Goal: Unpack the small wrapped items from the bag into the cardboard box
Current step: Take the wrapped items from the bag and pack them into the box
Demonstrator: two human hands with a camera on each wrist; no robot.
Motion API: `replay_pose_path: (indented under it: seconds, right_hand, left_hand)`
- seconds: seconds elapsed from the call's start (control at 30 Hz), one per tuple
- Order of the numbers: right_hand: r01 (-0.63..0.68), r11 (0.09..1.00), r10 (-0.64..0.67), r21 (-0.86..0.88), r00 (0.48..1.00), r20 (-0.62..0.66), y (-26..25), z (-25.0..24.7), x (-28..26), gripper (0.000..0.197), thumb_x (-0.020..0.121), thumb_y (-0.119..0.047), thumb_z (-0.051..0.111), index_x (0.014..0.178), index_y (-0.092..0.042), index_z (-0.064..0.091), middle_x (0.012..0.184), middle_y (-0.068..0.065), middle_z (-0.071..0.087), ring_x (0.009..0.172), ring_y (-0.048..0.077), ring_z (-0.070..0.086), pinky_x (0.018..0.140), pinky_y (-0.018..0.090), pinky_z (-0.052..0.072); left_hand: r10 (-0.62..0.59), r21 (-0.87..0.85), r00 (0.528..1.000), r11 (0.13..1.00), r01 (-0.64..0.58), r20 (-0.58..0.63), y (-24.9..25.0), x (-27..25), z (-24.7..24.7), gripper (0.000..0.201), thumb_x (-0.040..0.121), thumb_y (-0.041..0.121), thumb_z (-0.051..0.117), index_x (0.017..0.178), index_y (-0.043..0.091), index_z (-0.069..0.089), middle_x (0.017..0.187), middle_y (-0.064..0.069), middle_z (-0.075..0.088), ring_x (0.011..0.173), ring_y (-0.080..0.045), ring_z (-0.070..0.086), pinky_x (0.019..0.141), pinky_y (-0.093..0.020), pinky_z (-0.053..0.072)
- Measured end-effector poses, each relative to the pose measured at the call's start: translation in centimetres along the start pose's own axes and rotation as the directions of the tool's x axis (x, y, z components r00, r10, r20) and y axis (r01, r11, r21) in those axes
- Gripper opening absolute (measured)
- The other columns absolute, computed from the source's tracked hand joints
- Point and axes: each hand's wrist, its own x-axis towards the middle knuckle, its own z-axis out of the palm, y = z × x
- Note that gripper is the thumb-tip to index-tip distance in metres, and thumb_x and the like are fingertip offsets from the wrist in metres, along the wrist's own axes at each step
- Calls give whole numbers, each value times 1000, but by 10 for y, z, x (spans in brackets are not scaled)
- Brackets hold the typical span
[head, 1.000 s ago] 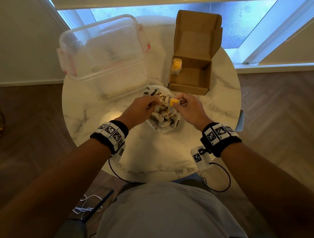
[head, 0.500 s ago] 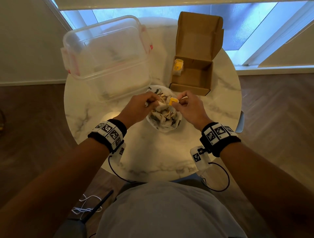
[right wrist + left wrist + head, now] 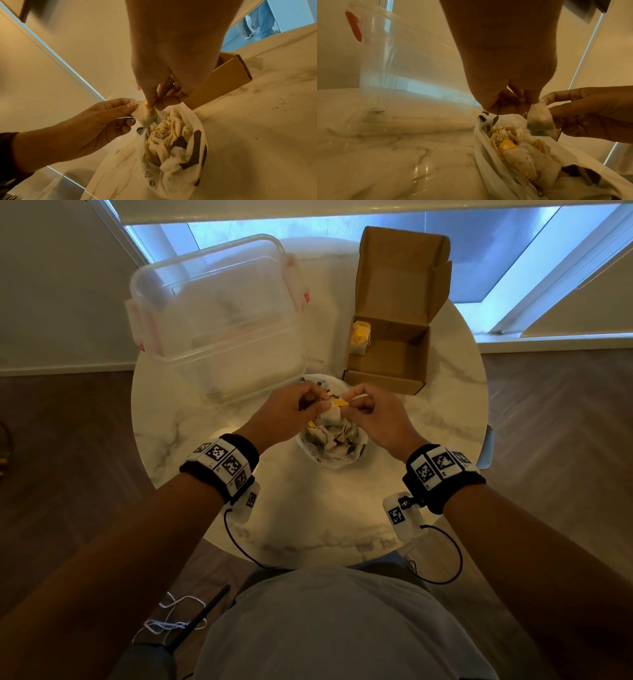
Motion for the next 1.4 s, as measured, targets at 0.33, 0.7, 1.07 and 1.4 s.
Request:
replay_pose_path:
  seconds: [0.33, 0.7, 1.07, 1.4]
  right_hand:
    - [51, 997, -58, 58, 992, 112, -2, 1, -1, 27, 82, -14, 80, 106, -18, 71, 94, -2, 77, 88, 14, 73, 82, 32, 59]
    - [22, 1000, -23, -20, 998, -51, -4, -2, 7, 16, 86, -16, 75, 102, -21, 73, 90, -8, 72, 76, -5, 62, 71, 11, 51]
    - [27, 998, -17, 53, 984, -175, 0, -7, 12, 12, 86, -15, 76, 92, -24, 72, 84, -8, 71, 74, 2, 61, 71, 20, 53]
    - [-10, 1000, 13, 19, 983, -185, 6, -5, 6, 12, 85, -16, 76, 96, -21, 73, 89, -5, 72, 78, 4, 63, 72, 16, 53]
  left_hand:
    - [-20, -76, 1000, 997, 19, -16, -1, 2, 10, 24, 89, 35, 72, 110, 27, 63, 88, 11, 70, 77, 0, 67, 70, -14, 53]
    - [-3, 224, 980, 974, -42, 199, -6, 3, 13, 28, 95, 18, 61, 123, 16, 62, 106, 6, 60, 89, -9, 55, 71, -6, 37]
    - [21, 393, 984, 915, -90, 176, -25, 3, 7, 29, 90, 30, 72, 115, 18, 72, 112, -3, 67, 96, -17, 62, 80, -23, 47]
    - [23, 300, 999, 953, -37, 49, -19, -2, 1, 11, 94, 18, 65, 102, 21, 73, 99, 3, 70, 89, -11, 63, 75, -16, 47]
